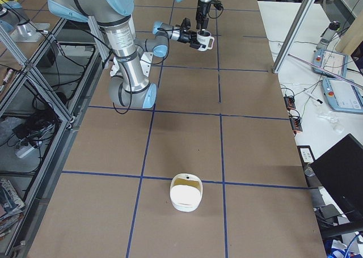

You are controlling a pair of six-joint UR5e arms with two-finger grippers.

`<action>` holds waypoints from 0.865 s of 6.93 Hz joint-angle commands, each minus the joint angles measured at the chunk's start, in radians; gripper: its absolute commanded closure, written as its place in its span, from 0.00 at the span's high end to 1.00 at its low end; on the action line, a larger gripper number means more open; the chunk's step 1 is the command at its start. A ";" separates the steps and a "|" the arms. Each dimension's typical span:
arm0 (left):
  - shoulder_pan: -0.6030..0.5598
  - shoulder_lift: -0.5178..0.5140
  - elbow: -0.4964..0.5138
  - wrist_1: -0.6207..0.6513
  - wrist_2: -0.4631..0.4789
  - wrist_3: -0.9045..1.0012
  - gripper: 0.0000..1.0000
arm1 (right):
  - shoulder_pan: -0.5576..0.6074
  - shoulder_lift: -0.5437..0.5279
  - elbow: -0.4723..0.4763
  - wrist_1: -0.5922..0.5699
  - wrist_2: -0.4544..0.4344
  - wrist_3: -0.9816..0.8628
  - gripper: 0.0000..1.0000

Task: Left arm hands cup to right arm to dump lemon

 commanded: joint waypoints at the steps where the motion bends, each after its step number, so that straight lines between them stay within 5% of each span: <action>1: 0.001 -0.001 0.001 0.000 -0.001 0.000 0.26 | -0.003 -0.002 0.000 0.000 -0.001 -0.002 0.29; 2: 0.001 0.001 0.001 0.000 -0.001 0.000 0.07 | -0.003 -0.002 0.002 0.000 0.000 -0.003 0.33; 3: 0.001 0.001 0.001 0.000 -0.001 0.000 0.00 | -0.004 -0.002 0.014 0.002 0.003 -0.003 0.75; 4: 0.001 0.001 0.001 0.004 -0.001 0.000 0.00 | -0.007 -0.009 0.017 0.002 0.002 -0.003 1.00; 6: -0.001 -0.001 0.000 0.007 -0.001 0.000 0.00 | -0.027 -0.025 0.011 0.000 0.000 0.000 1.00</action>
